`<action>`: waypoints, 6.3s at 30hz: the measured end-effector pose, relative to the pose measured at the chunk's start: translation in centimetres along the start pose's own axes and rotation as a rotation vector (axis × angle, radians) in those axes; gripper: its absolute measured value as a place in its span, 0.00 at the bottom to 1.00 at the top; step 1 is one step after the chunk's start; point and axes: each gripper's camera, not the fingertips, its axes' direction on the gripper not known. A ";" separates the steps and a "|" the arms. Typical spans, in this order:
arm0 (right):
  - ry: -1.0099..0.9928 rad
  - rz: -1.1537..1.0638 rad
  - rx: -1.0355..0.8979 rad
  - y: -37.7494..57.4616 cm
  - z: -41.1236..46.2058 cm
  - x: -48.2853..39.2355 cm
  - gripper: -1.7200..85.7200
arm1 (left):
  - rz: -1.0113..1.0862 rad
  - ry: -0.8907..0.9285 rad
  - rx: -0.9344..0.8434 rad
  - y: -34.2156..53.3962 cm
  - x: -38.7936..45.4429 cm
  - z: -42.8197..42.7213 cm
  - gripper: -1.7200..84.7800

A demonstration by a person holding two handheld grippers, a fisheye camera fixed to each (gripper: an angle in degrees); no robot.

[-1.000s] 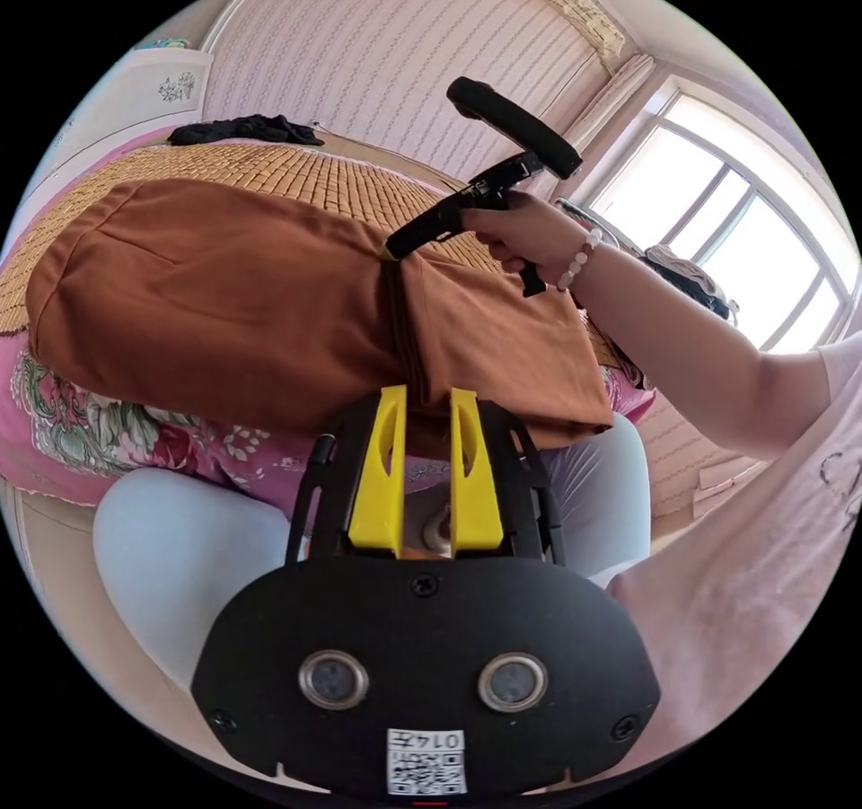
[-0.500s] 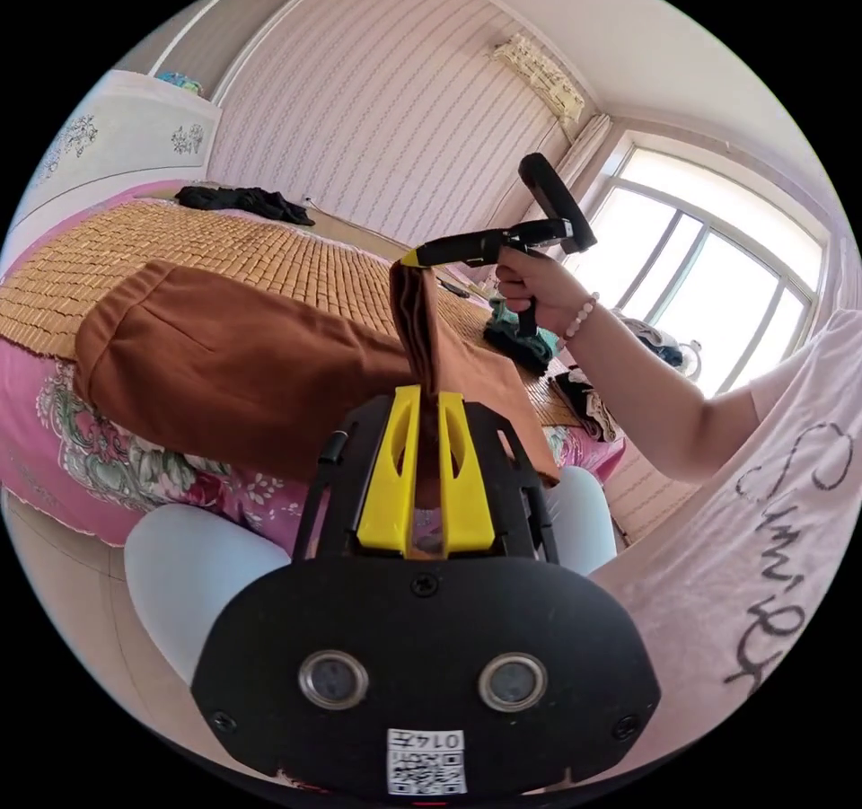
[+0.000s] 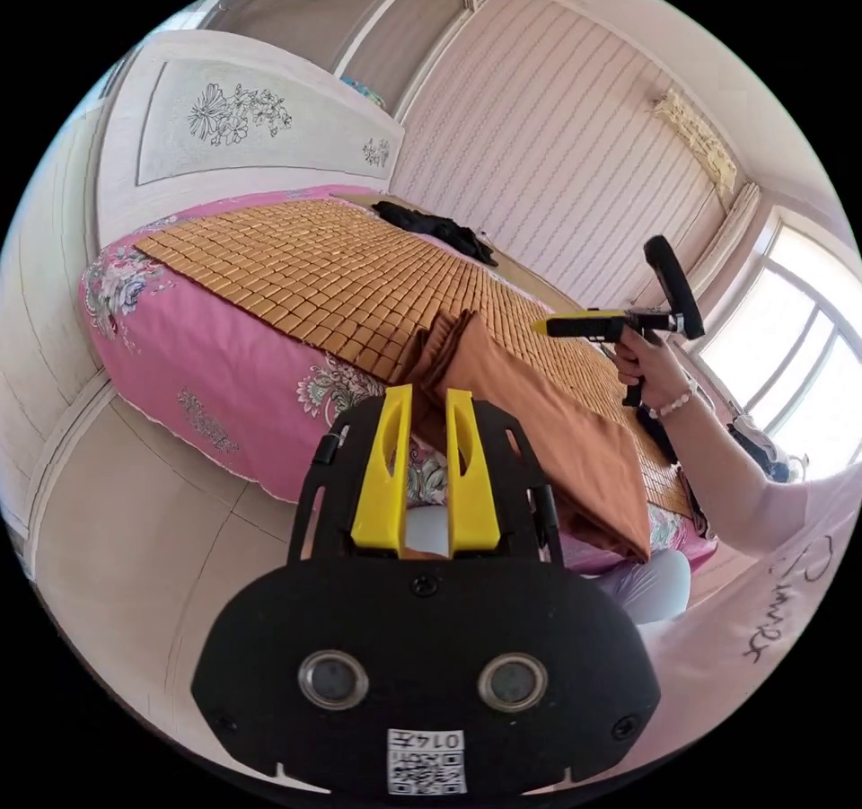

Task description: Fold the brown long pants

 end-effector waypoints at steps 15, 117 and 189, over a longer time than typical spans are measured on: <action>-0.119 0.082 0.151 10.5 -3.6 6.5 0.12 | -0.008 0.029 -0.039 -1.6 1.3 6.0 0.13; -0.582 0.691 0.298 40.9 -31.5 9.8 0.07 | 0.928 0.174 -0.790 17.1 41.1 45.5 0.10; -0.463 0.828 0.494 31.4 -43.0 6.7 0.19 | 0.259 0.593 -0.566 5.1 14.1 41.9 0.22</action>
